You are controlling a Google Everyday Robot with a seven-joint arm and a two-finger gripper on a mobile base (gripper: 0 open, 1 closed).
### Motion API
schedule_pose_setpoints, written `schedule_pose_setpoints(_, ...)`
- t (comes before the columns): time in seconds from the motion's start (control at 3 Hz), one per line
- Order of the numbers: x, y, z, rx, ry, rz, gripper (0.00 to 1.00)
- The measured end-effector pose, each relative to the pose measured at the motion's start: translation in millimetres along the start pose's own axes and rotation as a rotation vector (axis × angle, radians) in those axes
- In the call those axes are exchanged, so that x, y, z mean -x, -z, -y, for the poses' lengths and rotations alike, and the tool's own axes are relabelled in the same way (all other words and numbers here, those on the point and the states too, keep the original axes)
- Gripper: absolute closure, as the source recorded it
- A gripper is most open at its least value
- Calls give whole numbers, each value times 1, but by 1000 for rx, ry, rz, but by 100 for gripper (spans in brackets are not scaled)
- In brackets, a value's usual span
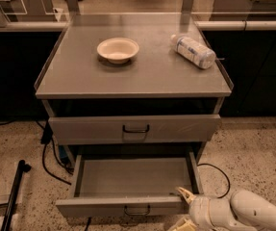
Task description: Open middle drawer
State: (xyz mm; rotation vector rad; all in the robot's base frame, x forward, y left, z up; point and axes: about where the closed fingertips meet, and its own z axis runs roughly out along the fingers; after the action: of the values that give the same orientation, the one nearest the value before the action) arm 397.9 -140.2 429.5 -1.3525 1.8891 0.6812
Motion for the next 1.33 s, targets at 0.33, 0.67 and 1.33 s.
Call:
schedule_pose_setpoints(0.33, 0, 0, 0, 0, 0, 0, 42)
schedule_pose_setpoints(0.67, 0, 0, 0, 0, 0, 0, 65)
schedule_pose_setpoints(1.33, 0, 0, 0, 0, 0, 0, 94)
